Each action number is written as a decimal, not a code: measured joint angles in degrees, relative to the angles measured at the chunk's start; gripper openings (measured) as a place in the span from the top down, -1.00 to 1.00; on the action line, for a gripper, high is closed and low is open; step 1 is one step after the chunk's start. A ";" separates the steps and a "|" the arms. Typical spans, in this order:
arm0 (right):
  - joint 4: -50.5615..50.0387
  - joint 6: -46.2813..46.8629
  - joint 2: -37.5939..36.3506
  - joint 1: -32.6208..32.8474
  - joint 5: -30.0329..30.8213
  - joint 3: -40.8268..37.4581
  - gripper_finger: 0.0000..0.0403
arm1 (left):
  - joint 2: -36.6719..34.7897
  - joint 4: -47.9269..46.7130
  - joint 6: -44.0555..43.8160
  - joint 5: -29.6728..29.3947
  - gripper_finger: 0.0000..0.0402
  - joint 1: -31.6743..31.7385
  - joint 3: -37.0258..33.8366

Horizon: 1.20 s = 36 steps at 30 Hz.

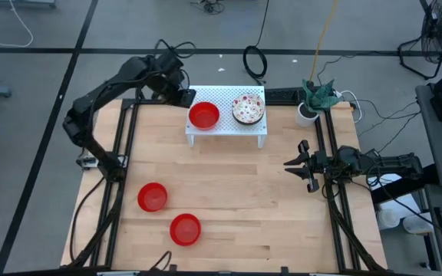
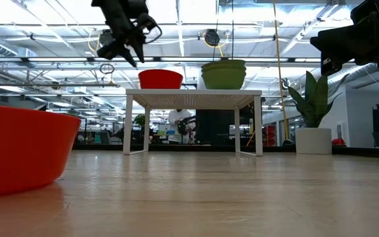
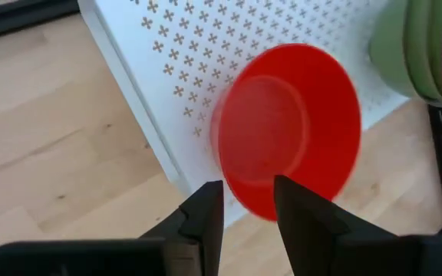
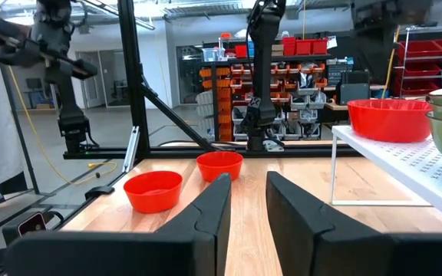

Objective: Pick & Place Mini bowls
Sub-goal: Stack the top red bowl on the red bowl on the shelf

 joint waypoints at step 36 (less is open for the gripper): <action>-0.02 0.02 -0.01 0.00 0.00 0.01 0.64 | -9.69 -19.60 -33.33 -19.12 0.40 -51.71 -15.38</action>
